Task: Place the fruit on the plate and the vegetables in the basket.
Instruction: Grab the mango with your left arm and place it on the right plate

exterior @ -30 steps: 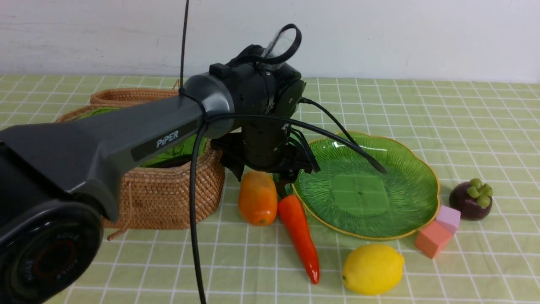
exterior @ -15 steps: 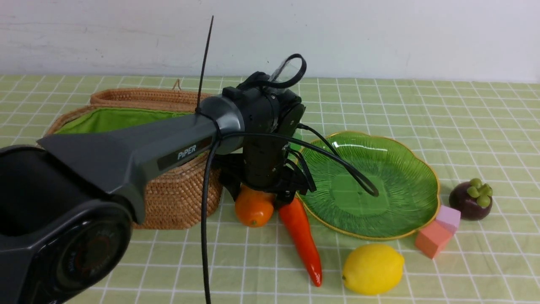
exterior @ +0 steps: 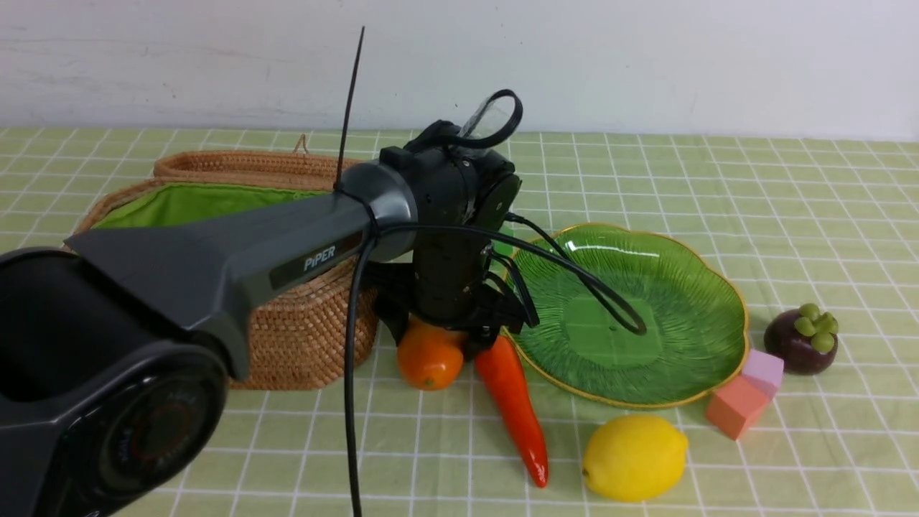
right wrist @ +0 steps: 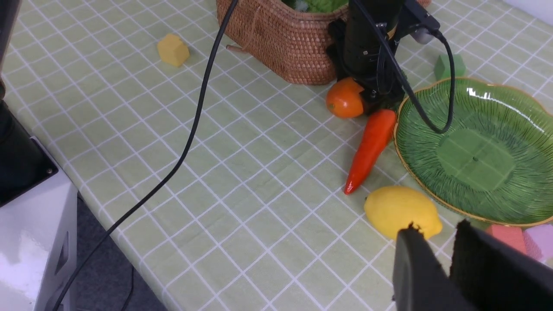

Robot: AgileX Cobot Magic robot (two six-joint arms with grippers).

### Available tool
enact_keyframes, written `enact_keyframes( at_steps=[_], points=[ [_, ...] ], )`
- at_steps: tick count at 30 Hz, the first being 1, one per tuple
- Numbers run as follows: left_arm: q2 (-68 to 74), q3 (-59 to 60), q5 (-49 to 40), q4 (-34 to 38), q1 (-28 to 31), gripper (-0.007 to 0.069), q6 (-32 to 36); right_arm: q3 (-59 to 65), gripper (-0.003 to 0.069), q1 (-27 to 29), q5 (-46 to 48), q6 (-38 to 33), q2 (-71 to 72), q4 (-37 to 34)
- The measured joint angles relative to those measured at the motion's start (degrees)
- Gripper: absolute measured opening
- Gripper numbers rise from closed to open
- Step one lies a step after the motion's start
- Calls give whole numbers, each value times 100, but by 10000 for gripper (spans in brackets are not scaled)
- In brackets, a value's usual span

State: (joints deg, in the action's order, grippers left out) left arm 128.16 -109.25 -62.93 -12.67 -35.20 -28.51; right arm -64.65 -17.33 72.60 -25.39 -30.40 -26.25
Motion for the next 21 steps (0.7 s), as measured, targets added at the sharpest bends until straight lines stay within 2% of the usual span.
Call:
enact_keyframes(
  at_steps=[9,14,17,21],
  points=[
    [4,-1031,-704,110,0,560,23,0,149,0,0,0,0,185],
    [4,-1689,-776,505,0,560,224,0,151,0,0,39,0,495],
    [4,-1971,-788,891,-7,560,503,0,154,0,-13,233,0,753],
    [4,-2096,-697,1486,-139,560,1430,0,160,0,-188,704,0,1292]
  ],
)
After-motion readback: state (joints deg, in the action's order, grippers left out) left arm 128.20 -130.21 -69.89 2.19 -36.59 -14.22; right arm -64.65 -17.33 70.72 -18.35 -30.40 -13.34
